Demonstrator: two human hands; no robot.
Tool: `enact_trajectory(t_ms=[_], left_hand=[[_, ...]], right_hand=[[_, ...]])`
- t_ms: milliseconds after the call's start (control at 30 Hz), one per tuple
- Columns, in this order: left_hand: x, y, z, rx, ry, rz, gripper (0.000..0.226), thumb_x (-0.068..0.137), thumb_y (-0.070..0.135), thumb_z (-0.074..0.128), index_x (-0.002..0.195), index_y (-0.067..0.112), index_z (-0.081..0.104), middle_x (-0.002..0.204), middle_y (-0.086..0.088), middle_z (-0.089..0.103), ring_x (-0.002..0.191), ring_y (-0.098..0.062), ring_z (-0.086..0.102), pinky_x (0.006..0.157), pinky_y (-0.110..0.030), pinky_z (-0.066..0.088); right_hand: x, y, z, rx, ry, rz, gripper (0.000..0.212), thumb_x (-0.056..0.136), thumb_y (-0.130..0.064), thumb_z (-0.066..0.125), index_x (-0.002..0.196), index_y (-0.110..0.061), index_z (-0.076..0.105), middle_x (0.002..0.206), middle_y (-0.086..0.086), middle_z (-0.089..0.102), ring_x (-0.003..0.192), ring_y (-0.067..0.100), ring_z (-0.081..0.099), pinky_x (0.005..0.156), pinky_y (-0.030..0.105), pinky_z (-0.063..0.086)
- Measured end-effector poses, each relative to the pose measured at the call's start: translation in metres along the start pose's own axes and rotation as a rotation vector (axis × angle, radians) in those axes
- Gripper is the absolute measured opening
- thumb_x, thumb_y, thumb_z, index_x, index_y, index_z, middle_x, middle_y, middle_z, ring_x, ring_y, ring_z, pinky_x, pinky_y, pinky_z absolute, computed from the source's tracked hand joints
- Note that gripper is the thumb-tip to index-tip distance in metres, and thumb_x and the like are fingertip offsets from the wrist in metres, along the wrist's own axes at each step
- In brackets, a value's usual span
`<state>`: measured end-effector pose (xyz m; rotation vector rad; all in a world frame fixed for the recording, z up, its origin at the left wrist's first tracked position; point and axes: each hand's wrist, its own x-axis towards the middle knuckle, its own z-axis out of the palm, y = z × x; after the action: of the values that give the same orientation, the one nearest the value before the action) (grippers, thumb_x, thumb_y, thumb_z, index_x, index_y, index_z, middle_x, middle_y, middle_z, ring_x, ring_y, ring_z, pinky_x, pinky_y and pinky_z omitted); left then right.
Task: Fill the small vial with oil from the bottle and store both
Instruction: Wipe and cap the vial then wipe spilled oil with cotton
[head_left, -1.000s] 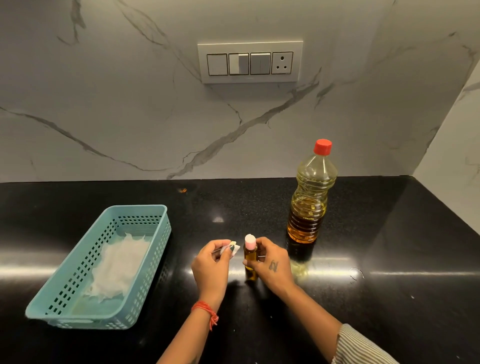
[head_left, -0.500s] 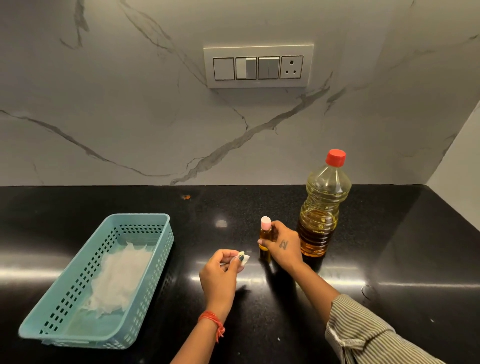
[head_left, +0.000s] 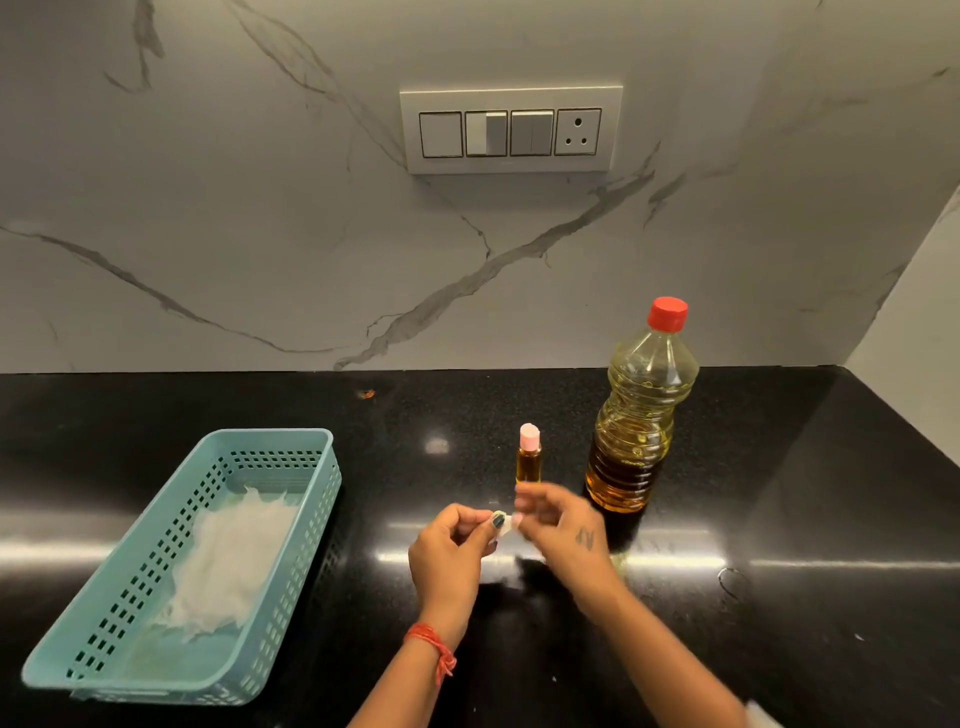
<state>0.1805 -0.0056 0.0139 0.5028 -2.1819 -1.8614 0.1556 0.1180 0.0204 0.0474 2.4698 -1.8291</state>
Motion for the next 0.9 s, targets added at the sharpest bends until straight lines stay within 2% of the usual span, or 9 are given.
enact_trajectory(t_ms=[133, 233, 333, 433, 533, 633, 700, 767, 900], left_hand=[[-0.010, 0.001, 0.005, 0.033, -0.027, -0.005, 0.008, 0.076, 0.010, 0.072, 0.073, 0.017, 0.072, 0.070, 0.002, 0.072, 0.069, -0.007, 0.068, 0.063, -0.018, 0.052], [-0.022, -0.002, 0.010, 0.001, -0.091, -0.058, 0.013, 0.081, 0.006, 0.066, 0.076, 0.016, 0.072, 0.069, -0.001, 0.071, 0.063, -0.006, 0.065, 0.060, -0.019, 0.052], [-0.033, 0.001, 0.010, -0.083, -0.174, -0.121, 0.019, 0.090, 0.010, 0.054, 0.082, 0.015, 0.071, 0.072, -0.006, 0.072, 0.065, -0.009, 0.065, 0.058, -0.018, 0.051], [-0.037, 0.000, 0.004, -0.035, -0.219, -0.079, 0.023, 0.097, 0.021, 0.042, 0.094, 0.028, 0.064, 0.082, 0.002, 0.074, 0.081, -0.009, 0.067, 0.069, -0.022, 0.051], [-0.035, -0.008, -0.004, 0.149, -0.143, 0.098, 0.021, 0.097, 0.029, 0.040, 0.106, 0.034, 0.058, 0.103, 0.014, 0.069, 0.099, -0.007, 0.062, 0.085, -0.026, 0.047], [-0.026, -0.019, -0.012, 0.472, -0.124, 0.296, 0.034, 0.095, 0.037, 0.040, 0.127, 0.027, 0.049, 0.127, 0.013, 0.051, 0.124, -0.007, 0.043, 0.102, -0.023, 0.034], [-0.019, -0.028, -0.013, 0.627, -0.189, 0.399, 0.057, 0.089, 0.056, 0.026, 0.137, 0.027, 0.036, 0.138, 0.019, 0.032, 0.137, -0.003, 0.017, 0.115, -0.024, 0.012], [-0.015, -0.039, -0.011, 0.733, -0.237, 0.445, 0.076, 0.080, 0.069, 0.009, 0.142, 0.029, 0.023, 0.145, 0.021, 0.013, 0.140, 0.000, -0.002, 0.114, -0.022, -0.008], [-0.012, -0.053, -0.010, 0.880, -0.294, 0.462, 0.086, 0.073, 0.078, -0.003, 0.144, 0.030, 0.004, 0.148, 0.019, -0.005, 0.141, -0.003, -0.014, 0.108, -0.021, -0.022]], right_hand=[[-0.039, 0.006, 0.008, -0.086, -0.069, -0.071, 0.052, 0.070, -0.006, 0.076, 0.116, -0.026, 0.059, 0.100, -0.005, 0.060, 0.080, 0.006, 0.062, 0.068, 0.010, 0.049], [-0.045, 0.008, -0.001, -0.148, 0.030, -0.149, 0.037, 0.071, -0.012, 0.078, 0.104, -0.023, 0.067, 0.096, -0.010, 0.059, 0.077, 0.005, 0.062, 0.068, 0.009, 0.048], [-0.046, 0.013, -0.013, -0.182, 0.072, -0.196, 0.023, 0.070, -0.017, 0.078, 0.083, -0.034, 0.072, 0.082, -0.012, 0.066, 0.076, 0.001, 0.064, 0.068, 0.015, 0.052], [-0.046, 0.019, -0.024, -0.167, 0.092, -0.171, 0.036, 0.074, -0.006, 0.074, 0.075, -0.042, 0.066, 0.075, -0.010, 0.070, 0.071, 0.001, 0.066, 0.067, 0.021, 0.055], [-0.036, 0.022, -0.039, -0.208, 0.148, -0.169, 0.026, 0.078, -0.006, 0.070, 0.084, -0.030, 0.063, 0.068, -0.003, 0.068, 0.064, 0.002, 0.063, 0.061, 0.018, 0.050], [-0.017, 0.023, -0.050, -0.334, 0.182, -0.176, 0.020, 0.080, -0.001, 0.064, 0.082, -0.021, 0.060, 0.071, -0.005, 0.067, 0.069, 0.002, 0.061, 0.058, 0.010, 0.042], [-0.004, 0.027, -0.048, -0.443, 0.176, -0.177, 0.021, 0.081, 0.002, 0.060, 0.083, -0.018, 0.067, 0.079, -0.004, 0.067, 0.076, 0.008, 0.060, 0.061, 0.008, 0.039], [0.007, 0.035, -0.041, -0.585, 0.135, -0.198, 0.019, 0.084, 0.002, 0.056, 0.094, -0.008, 0.068, 0.092, 0.002, 0.062, 0.087, 0.013, 0.058, 0.068, 0.007, 0.036], [0.014, 0.048, -0.025, -0.748, 0.003, -0.318, 0.018, 0.090, -0.010, 0.051, 0.096, -0.002, 0.067, 0.096, 0.008, 0.059, 0.093, 0.023, 0.054, 0.075, 0.023, 0.039]])
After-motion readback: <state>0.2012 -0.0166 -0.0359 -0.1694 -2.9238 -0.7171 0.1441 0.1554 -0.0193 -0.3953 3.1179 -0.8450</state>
